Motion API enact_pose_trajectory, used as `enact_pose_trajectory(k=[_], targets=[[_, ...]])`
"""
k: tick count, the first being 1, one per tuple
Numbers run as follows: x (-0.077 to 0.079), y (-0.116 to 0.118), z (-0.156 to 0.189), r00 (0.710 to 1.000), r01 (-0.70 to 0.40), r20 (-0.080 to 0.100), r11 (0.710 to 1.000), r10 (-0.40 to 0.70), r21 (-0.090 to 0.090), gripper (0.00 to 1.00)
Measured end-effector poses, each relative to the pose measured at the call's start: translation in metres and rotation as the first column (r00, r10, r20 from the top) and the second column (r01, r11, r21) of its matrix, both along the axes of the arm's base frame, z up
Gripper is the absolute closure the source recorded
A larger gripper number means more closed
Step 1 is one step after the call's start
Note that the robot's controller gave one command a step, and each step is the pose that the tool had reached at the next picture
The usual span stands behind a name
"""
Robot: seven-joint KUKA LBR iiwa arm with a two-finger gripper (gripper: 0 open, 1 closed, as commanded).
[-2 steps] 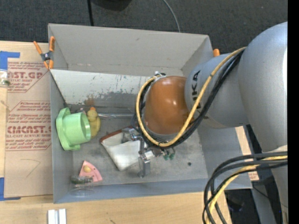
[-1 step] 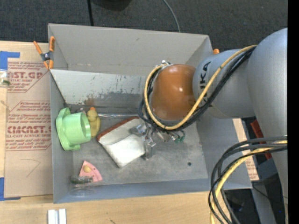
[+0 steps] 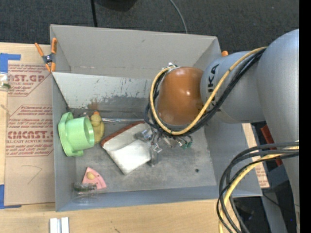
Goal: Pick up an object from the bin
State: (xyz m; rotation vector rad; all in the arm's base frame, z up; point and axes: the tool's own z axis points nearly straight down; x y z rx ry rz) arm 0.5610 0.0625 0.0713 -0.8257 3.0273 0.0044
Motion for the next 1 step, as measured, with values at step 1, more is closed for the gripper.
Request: enact_pose_trajectory(k=[1], targets=[[0.0013, -0.0018, 0.1216, 1.000, -0.024, 0.002, 1.000, 0.024, 0.002, 1.00]])
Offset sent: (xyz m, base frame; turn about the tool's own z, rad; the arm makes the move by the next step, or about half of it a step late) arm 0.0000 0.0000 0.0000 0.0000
